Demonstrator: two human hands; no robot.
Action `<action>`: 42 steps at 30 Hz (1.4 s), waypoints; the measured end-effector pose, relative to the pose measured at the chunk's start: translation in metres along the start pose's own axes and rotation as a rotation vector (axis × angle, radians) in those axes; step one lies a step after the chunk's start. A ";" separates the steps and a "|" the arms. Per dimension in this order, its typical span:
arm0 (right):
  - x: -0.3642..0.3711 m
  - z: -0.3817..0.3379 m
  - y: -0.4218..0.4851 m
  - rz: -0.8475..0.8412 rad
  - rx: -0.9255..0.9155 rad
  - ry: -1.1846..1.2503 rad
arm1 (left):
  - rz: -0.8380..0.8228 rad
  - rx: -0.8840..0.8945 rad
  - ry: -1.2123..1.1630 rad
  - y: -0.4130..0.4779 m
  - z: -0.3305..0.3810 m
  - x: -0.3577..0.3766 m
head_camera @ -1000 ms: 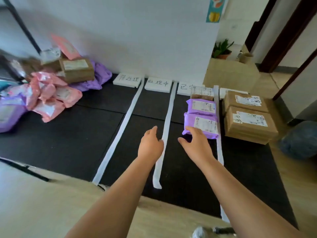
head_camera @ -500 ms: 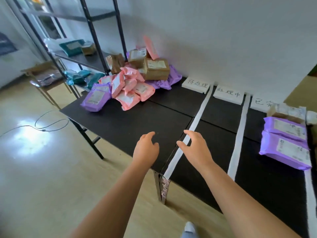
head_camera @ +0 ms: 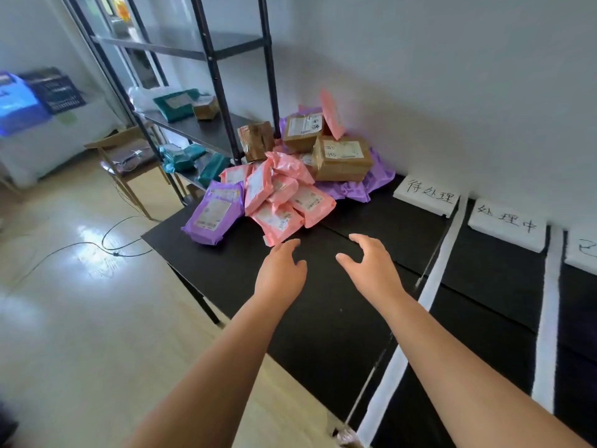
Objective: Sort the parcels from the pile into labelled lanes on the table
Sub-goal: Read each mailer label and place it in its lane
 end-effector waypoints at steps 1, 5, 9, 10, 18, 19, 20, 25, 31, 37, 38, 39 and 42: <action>0.003 -0.003 0.009 0.001 -0.002 -0.003 | 0.003 -0.001 -0.001 0.011 0.000 -0.001; 0.014 -0.008 0.037 0.009 0.030 -0.003 | -0.034 0.012 -0.013 0.051 0.001 0.003; 0.027 -0.008 0.064 0.033 0.085 -0.019 | -0.080 0.045 -0.013 0.101 -0.003 0.014; 0.031 -0.008 0.070 0.043 0.102 -0.026 | -0.097 0.054 -0.013 0.114 -0.005 0.018; 0.096 -0.043 0.117 0.149 0.253 -0.048 | -0.255 0.215 0.065 0.211 -0.038 0.021; 0.109 -0.052 0.122 0.155 0.268 -0.051 | -0.264 0.219 0.074 0.225 -0.047 0.019; 0.120 -0.060 0.127 0.163 0.278 -0.052 | -0.278 0.202 0.069 0.237 -0.056 0.015; 0.175 -0.092 0.136 0.164 0.344 -0.042 | -0.317 0.169 0.003 0.274 -0.102 -0.009; 0.231 -0.121 0.142 0.089 0.326 -0.008 | -0.250 0.088 -0.041 0.299 -0.155 -0.032; 0.287 -0.129 0.139 -0.077 0.326 -0.028 | -0.168 -0.031 0.012 0.309 -0.209 -0.047; 0.297 -0.130 0.137 -0.103 0.319 -0.022 | -0.159 -0.062 0.048 0.309 -0.220 -0.049; 0.307 -0.131 0.135 -0.129 0.317 -0.018 | -0.158 -0.081 0.084 0.309 -0.229 -0.052; 0.337 -0.132 0.127 -0.206 0.336 -0.038 | -0.130 -0.161 0.079 0.313 -0.253 -0.064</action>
Point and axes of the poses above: each hand's wrist, its own y-axis towards the middle knuckle, its own x-axis out of the palm, z = x × y, the point moved 5 cm from there along y, towards the middle knuckle, and after that the axes turned 9 degrees about z, right-handed, at the moved point
